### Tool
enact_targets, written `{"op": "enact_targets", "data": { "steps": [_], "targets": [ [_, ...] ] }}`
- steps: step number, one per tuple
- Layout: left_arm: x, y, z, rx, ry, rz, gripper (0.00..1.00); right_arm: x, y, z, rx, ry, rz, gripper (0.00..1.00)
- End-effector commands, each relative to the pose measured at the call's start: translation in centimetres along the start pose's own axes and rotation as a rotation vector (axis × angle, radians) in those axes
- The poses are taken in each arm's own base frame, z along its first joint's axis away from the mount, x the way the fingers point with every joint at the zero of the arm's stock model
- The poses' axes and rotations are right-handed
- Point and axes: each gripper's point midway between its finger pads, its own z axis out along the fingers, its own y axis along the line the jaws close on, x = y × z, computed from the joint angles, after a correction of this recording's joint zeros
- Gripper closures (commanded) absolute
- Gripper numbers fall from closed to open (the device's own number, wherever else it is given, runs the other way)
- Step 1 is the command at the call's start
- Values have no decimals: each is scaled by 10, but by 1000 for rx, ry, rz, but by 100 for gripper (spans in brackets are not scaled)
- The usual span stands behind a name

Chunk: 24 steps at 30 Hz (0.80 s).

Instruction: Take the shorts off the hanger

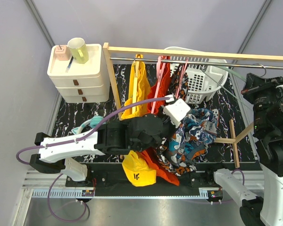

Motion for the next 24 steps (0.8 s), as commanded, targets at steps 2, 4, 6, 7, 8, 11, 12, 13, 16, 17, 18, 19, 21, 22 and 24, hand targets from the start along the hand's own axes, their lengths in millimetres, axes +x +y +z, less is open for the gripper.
{"op": "enact_targets", "data": {
  "steps": [2, 4, 6, 7, 8, 11, 12, 13, 16, 17, 18, 19, 21, 22, 24],
  "targets": [
    [-28, 7, -14, 4, -87, -78, 100, -37, -45, -12, 235, -153, -96, 100],
    [-30, 6, -15, 9, -91, -87, 100, -39, -48, -11, 252, -155, -142, 100],
    [-30, 6, -16, 12, -89, -94, 100, -41, -53, -10, 288, -166, -165, 100],
    [-31, 6, -16, 16, -91, -100, 100, -43, -56, -10, 308, -175, -170, 100],
    [-31, 6, -16, 16, -90, -103, 100, -48, -63, -12, 352, -200, -175, 100],
    [-30, 4, -17, 21, -87, -112, 100, -56, -73, -13, 419, -248, -194, 100],
    [-31, 6, -18, 19, -88, -116, 100, -58, -75, -13, 436, -257, -220, 100],
    [-31, 5, -19, 23, -88, -121, 100, -60, -76, -13, 448, -265, -228, 100],
    [-29, 2, -20, 36, -82, -131, 100, -63, -79, -6, 487, -287, -267, 100],
    [-28, 2, -20, 41, -77, -134, 100, -65, -80, -6, 507, -302, -267, 100],
    [-30, 2, -22, 44, -81, -140, 100, -64, -82, -1, 531, -301, -293, 100],
    [-29, -1, -22, 58, -75, -143, 100, -66, -83, 0, 548, -309, -296, 100],
    [-30, -4, -24, 80, -77, -149, 100, -72, -90, -2, 626, -332, -310, 100],
    [-29, -5, -24, 87, -72, -152, 100, -76, -93, -5, 654, -346, -306, 100],
    [-28, -9, -25, 113, -64, -153, 100, -79, -95, -8, 674, -354, -311, 100]
  ]
}}
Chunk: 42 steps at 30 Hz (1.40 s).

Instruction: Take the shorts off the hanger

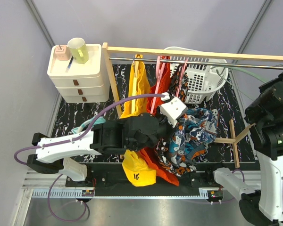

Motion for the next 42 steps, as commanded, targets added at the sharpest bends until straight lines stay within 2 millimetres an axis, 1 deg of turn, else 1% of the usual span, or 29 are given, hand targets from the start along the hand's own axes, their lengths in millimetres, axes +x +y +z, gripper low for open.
{"op": "enact_targets", "data": {
  "steps": [1, 4, 6, 7, 8, 9, 10, 11, 12, 13, 14, 15, 16, 17, 18, 19, 20, 21, 22, 25, 26, 27, 29, 30, 32, 33, 38, 41, 42],
  "targets": [
    [-24, -8, -17, 81, -61, -73, 100, -17, -20, 3, 149, -60, -8, 100],
    [-22, -14, -15, 106, -43, -66, 100, -18, -22, 1, 133, -57, -31, 100],
    [-24, -16, -14, 112, -40, -63, 100, -20, -25, -7, 77, -38, -35, 94],
    [-23, -17, -13, 110, -32, -57, 100, -22, -15, -11, -18, -24, -30, 85],
    [-23, -17, -11, 110, -29, -54, 100, -26, -15, -19, -72, -19, -21, 81],
    [-26, -17, -11, 109, -34, -55, 100, -17, -16, -24, -113, 25, -67, 77],
    [-27, -17, -11, 104, -35, -52, 100, -21, -10, -34, -196, 46, -55, 73],
    [-26, -17, -10, 102, -32, -50, 100, -20, -10, -41, -238, 70, -35, 65],
    [-27, -16, -10, 97, -36, -52, 100, -10, -11, -50, -284, 119, -66, 59],
    [-28, -16, -9, 95, -36, -49, 100, -6, 1, -63, -402, 159, -63, 55],
    [-27, -17, -7, 95, -35, -47, 100, -4, 3, -73, -459, 183, -45, 46],
    [-27, -16, -6, 90, -34, -45, 100, 5, 5, -83, -512, 229, -61, 43],
    [-29, -17, -7, 92, -38, -48, 100, 8, 17, -100, -631, 271, -50, 39],
    [-29, -17, -6, 91, -37, -48, 100, 11, 22, -111, -691, 306, -42, 31],
    [-29, -17, -6, 88, -39, -50, 100, 18, 25, -123, -755, 348, -53, 27],
    [-32, -17, -7, 88, -43, -54, 100, 21, 36, -145, -890, 395, -49, 21],
    [-32, -16, -7, 87, -44, -58, 100, 23, 39, -156, -950, 422, -49, 15],
    [-34, -17, -7, 90, -47, -67, 100, 32, 42, -168, -1007, 471, -58, 5],
    [-36, -17, -8, 89, -51, -74, 100, 38, 47, -186, -1103, 525, -57, 0],
    [-45, -20, -9, 103, -65, -96, 100, 61, 49, -214, -1230, 657, -53, 0],
    [-51, -22, -10, 110, -76, -105, 100, 63, 45, -220, -1249, 667, -43, 0],
    [-52, -23, -9, 112, -76, -111, 100, 76, 45, -223, -1256, 702, -43, 0],
    [-57, -25, -7, 114, -81, -116, 100, 81, 37, -236, -1306, 717, -31, 0],
    [-64, -25, -11, 117, -92, -130, 100, 92, 34, -237, -1300, 751, -38, 0],
    [-68, -25, -10, 117, -96, -141, 100, 99, 27, -244, -1318, 765, -37, 0],
    [-73, -25, -12, 119, -108, -152, 100, 108, 25, -245, -1312, 789, -37, 0],
    [-79, -23, -10, 105, -119, -169, 100, 113, 15, -262, -1368, 793, 20, 0],
    [-85, -23, -8, 102, -125, -182, 100, 123, 12, -272, -1414, 820, 49, 0],
    [-87, -23, -7, 103, -127, -189, 100, 134, 13, -271, -1411, 832, 51, 0]
  ]
}}
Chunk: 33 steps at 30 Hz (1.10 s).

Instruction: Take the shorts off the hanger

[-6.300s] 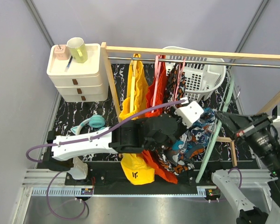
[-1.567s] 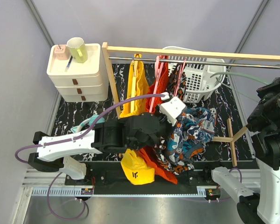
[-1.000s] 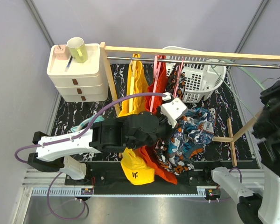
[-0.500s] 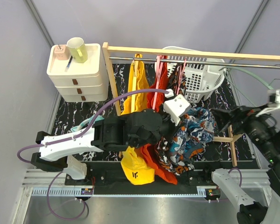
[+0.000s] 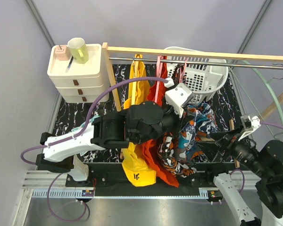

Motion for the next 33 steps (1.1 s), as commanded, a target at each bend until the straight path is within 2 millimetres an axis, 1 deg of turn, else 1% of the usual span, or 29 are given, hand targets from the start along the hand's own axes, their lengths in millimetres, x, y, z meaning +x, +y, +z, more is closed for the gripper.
{"op": "enact_targets", "data": {
  "steps": [1, 2, 3, 4, 5, 6, 8, 9, 10, 11, 12, 13, 14, 16, 18, 19, 21, 22, 23, 24, 25, 26, 27, 28, 29, 30, 31, 32, 33],
  "targets": [
    [-40, -5, -5, 27, -100, -80, 100, 13, 9, 7, -105, -18, 10, 0],
    [-42, -7, -4, 32, -103, -86, 100, 14, 4, 9, -88, -29, 7, 0],
    [-43, -10, -3, 45, -102, -93, 100, 17, -9, 14, -38, -36, 13, 0],
    [-41, -13, 1, 52, -98, -94, 100, 17, -14, 15, -20, -42, 0, 0],
    [-46, -16, 0, 67, -107, -102, 100, 18, -18, 17, -6, -41, -5, 0],
    [-47, -26, 1, 120, -103, -107, 100, 18, -26, 21, 25, -46, -9, 0],
    [-46, -33, 5, 161, -95, -119, 100, 14, -44, 26, 109, -62, -14, 0],
    [-45, -41, 6, 200, -91, -130, 100, 12, -57, 28, 176, -78, -11, 0],
    [-45, -44, 7, 214, -91, -130, 100, 12, -63, 30, 194, -80, -25, 0],
    [-43, -48, 8, 234, -86, -130, 100, 9, -73, 33, 239, -96, -24, 0],
    [-42, -51, 9, 242, -82, -129, 100, 9, -76, 37, 247, -97, -13, 0],
    [-42, -53, 9, 252, -82, -129, 100, 5, -76, 41, 234, -114, -22, 0],
    [-42, -57, 10, 274, -80, -130, 100, 11, -80, 48, 231, -93, -7, 0],
    [-40, -64, 11, 312, -74, -133, 100, 12, -87, 60, 236, -99, 19, 0],
    [-38, -68, 13, 330, -67, -134, 100, 10, -88, 65, 225, -127, 33, 0],
    [-37, -71, 13, 341, -60, -138, 100, 7, -89, 72, 207, -153, 28, 0],
    [-30, -73, 15, 349, -43, -138, 100, 4, -86, 76, 175, -186, 30, 0],
    [-29, -73, 16, 351, -39, -140, 100, 3, -89, 80, 172, -201, 30, 0],
    [-28, -73, 15, 351, -35, -142, 100, 2, -94, 82, 194, -214, 40, 3],
    [-24, -72, 16, 345, -26, -142, 100, 2, -98, 84, 211, -213, 45, 7],
    [-21, -70, 17, 334, -19, -143, 100, 0, -105, 86, 242, -221, 50, 22],
    [-21, -68, 14, 328, -22, -144, 100, 0, -107, 88, 248, -219, 58, 29],
    [-16, -65, 16, 314, -12, -142, 100, -1, -107, 89, 248, -220, 59, 36],
    [-14, -59, 17, 282, -10, -144, 100, -5, -106, 90, 242, -236, 60, 57],
    [-15, -54, 15, 262, -14, -146, 100, -5, -106, 92, 237, -238, 73, 67],
    [-11, -47, 15, 233, -3, -144, 100, -9, -104, 93, 227, -250, 74, 78],
    [-6, -34, 17, 161, 3, -154, 94, -9, -106, 94, 237, -252, 85, 90],
    [-4, -23, 14, 120, 7, -160, 86, -9, -111, 97, 262, -249, 126, 100],
    [3, -13, 12, 81, 28, -155, 75, -6, -116, 98, 290, -231, 150, 100]
  ]
}}
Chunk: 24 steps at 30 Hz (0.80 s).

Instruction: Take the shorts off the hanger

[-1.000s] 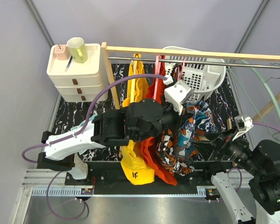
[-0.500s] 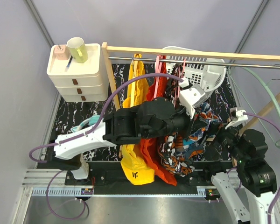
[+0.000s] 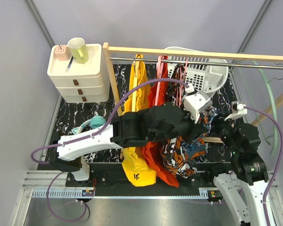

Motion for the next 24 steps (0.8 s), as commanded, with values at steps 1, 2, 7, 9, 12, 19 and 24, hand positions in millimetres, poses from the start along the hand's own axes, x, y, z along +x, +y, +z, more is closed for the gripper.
{"op": "enact_targets", "data": {
  "steps": [1, 2, 7, 9, 12, 19, 24],
  "targets": [
    [-15, 33, -30, -139, -67, -57, 64, -20, -10, 16, 88, -58, 73, 100],
    [-16, 38, -40, -147, -71, -56, 45, -18, -15, 22, 116, -36, 100, 100],
    [10, 39, -77, -82, -15, -54, 21, -27, -33, 35, 213, -71, 111, 100],
    [28, 40, -87, -55, 26, -46, 17, -35, -39, 43, 242, -90, 87, 100],
    [26, 44, -115, -41, -5, -68, 17, -49, -50, 56, 309, -108, 32, 100],
    [3, 36, -155, 34, -84, -75, 17, -83, -70, 79, 436, -166, -59, 100],
    [-16, 37, -168, 27, -145, -88, 17, -71, -86, 84, 534, -68, -63, 100]
  ]
}}
